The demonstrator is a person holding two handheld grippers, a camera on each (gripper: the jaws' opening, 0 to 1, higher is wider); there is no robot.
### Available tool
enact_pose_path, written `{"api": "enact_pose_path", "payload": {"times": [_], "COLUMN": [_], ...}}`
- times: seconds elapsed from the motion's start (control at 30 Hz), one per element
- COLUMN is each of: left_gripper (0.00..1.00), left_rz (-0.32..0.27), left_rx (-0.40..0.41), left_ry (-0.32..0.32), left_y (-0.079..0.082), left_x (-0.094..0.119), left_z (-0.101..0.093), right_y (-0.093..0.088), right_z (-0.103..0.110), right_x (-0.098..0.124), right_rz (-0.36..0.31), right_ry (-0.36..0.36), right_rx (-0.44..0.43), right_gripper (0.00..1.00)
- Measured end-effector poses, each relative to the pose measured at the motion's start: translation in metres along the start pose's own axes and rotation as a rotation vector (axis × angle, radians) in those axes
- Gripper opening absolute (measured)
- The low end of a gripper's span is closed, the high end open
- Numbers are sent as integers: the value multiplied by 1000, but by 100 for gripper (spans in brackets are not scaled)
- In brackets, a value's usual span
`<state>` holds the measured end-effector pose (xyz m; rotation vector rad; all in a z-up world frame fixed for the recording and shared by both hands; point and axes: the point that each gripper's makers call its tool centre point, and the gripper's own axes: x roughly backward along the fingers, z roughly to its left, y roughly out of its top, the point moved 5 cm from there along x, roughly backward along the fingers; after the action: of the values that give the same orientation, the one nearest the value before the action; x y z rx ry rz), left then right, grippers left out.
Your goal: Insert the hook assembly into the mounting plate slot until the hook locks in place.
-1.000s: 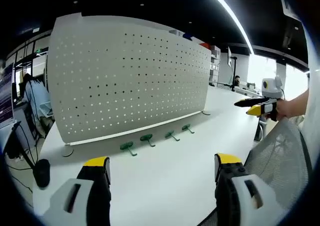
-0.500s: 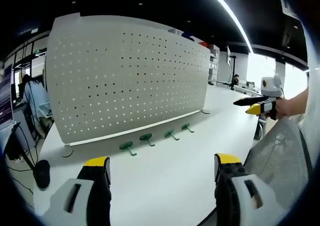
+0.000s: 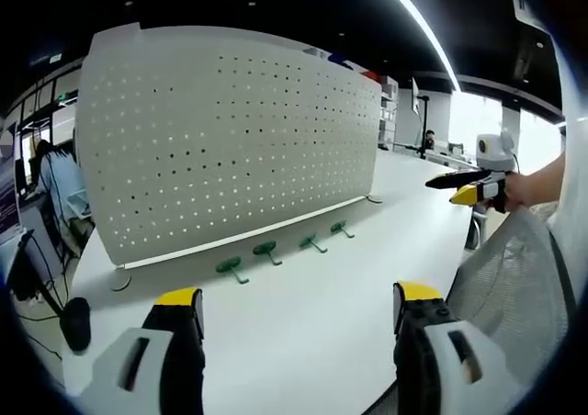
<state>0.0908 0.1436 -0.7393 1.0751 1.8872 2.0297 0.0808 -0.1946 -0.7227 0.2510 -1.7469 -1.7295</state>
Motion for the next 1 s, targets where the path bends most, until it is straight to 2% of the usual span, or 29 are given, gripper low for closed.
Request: {"api": "enact_pose_path", "payload": {"times": [0.47,0.63,0.83,1.0], "left_gripper": [86,86,86,86], "left_rz": [15,36,50,77], "left_rx": [-18,-49,-56,-93], "left_ry": [-11,-20,-47,-74], "left_y": [2,2,3,5], "left_x": [-5,-9,-12,-18], "left_z": [6,10,15,19], "right_y": [1,2,1,0], "right_z": [1,1,2,3], "right_x": [-4,-5,-5,-4], "right_rz": [10,13,16,19], "right_ry": [10,12,15,17], "right_rx": [8,9,12,14], "right_gripper": [71,71,71,71]}}
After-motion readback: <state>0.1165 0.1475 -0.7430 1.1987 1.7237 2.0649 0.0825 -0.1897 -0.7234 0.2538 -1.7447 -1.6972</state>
